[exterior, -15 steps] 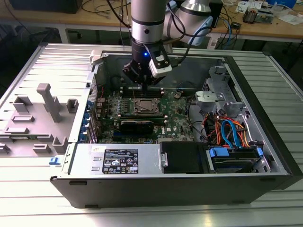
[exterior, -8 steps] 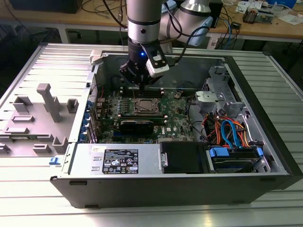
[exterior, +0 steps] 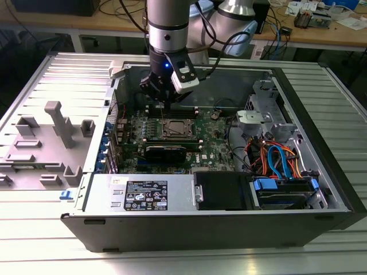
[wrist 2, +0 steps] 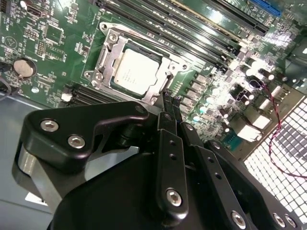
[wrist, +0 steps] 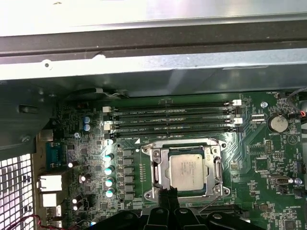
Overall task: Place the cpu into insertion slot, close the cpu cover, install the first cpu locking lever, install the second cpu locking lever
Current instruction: 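Install the first cpu locking lever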
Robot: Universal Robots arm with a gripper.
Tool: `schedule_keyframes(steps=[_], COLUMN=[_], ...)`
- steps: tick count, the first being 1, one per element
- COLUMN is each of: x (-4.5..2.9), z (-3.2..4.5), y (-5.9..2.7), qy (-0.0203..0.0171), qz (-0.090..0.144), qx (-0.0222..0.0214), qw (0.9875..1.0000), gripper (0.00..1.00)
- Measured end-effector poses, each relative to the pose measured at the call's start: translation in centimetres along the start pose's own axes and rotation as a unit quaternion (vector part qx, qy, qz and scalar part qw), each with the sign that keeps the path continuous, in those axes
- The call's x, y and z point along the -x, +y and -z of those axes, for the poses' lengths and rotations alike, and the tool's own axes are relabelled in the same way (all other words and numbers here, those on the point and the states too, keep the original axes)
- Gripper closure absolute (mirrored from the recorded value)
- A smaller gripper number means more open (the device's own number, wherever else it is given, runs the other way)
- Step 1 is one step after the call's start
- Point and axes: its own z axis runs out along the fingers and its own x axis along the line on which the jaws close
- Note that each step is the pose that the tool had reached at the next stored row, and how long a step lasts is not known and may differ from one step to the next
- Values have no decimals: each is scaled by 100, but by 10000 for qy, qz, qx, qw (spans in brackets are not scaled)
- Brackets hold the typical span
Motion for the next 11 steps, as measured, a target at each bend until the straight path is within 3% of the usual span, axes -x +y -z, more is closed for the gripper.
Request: schedule_keyframes(steps=[11], x=[-13], z=[0], y=[-1], qy=[0], qz=[0], qx=[0], qw=[10000], gripper=[89])
